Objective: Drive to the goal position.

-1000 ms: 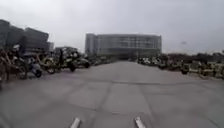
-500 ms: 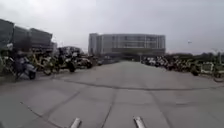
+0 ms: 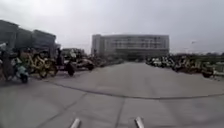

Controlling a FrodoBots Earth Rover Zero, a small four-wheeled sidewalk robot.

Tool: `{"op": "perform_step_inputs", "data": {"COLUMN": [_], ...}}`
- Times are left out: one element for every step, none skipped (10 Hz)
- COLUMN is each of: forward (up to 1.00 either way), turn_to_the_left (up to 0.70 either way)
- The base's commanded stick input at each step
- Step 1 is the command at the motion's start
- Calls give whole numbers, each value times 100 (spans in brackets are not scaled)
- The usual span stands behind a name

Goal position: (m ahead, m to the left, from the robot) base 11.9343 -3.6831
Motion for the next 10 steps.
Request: {"op": "perform_step_inputs", "data": {"forward": [100,100,100,100,100,100,100,100,100,100], "turn_to_the_left": [-34,-34,-34,-34,-26,6,6,6,6,6]}}
